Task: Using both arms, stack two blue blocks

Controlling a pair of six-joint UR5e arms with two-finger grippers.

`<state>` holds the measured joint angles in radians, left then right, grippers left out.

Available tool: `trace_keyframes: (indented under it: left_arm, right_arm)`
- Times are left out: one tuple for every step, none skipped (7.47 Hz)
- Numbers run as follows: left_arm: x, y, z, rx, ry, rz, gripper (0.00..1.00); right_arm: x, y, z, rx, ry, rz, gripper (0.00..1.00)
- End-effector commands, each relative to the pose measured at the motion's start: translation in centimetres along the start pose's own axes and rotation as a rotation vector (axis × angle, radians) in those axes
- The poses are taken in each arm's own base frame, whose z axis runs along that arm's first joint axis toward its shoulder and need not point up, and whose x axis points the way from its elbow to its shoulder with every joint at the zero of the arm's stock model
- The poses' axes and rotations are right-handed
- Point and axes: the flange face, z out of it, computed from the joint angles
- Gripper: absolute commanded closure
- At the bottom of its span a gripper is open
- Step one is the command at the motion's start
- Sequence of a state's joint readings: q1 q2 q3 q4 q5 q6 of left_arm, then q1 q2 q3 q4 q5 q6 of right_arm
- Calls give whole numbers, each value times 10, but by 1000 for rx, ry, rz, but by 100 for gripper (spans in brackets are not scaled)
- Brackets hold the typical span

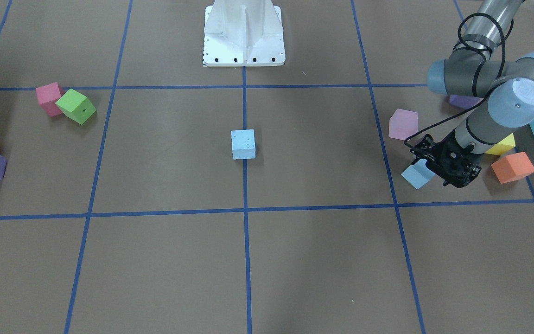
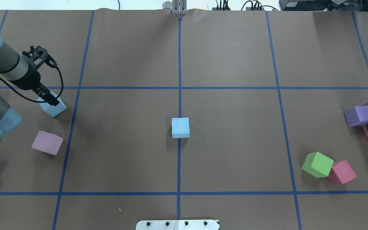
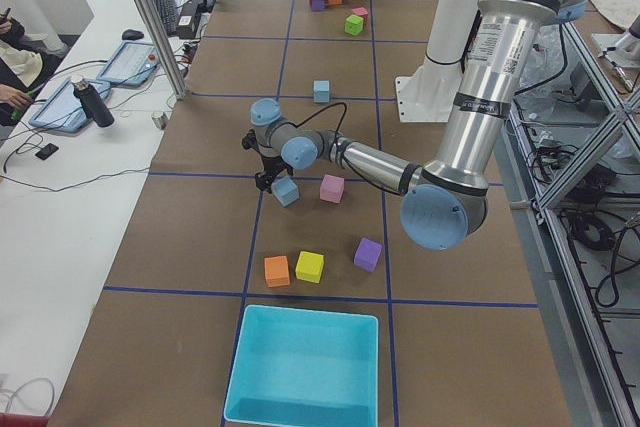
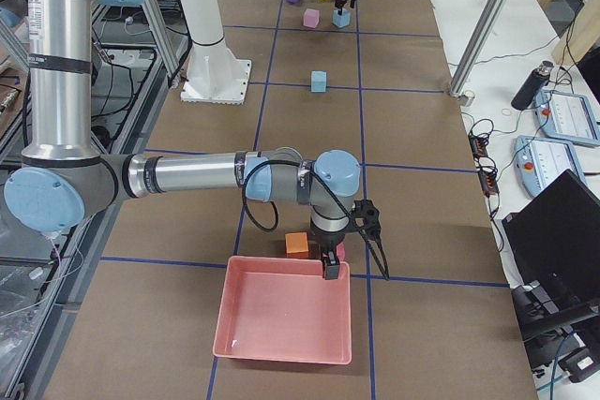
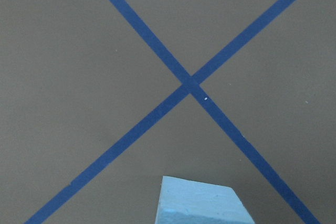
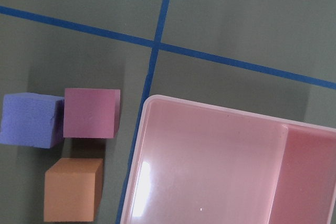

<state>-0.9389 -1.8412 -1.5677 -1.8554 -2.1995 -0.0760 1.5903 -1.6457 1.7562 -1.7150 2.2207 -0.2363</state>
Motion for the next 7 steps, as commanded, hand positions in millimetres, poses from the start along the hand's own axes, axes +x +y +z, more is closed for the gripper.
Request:
trace_keyframes:
  left_arm:
    - [6,4,21,-31,11,10,3]
    - [0,6,28,-27,11,13,3]
    - [-3,10,38,-21,14,19,3]
    - [-2,11,41,-21,16,21,19]
    - [-2,11,41,-21,16,21,52]
    - [0,9,39,-16,18,25,79]
    - [7,4,30,-6,30,31,86]
  right_arm:
    - [1,0,0,-2,2,1,0]
    - [0,0,1,-3,2,0,0]
    - [0,0,1,-3,2,0,0]
    - [0,0,1,-3,2,0,0]
    - [1,0,1,-2,2,1,0]
    - [1,0,0,-1,4,0,0]
    - [0,-1,0,-1,2,1,0]
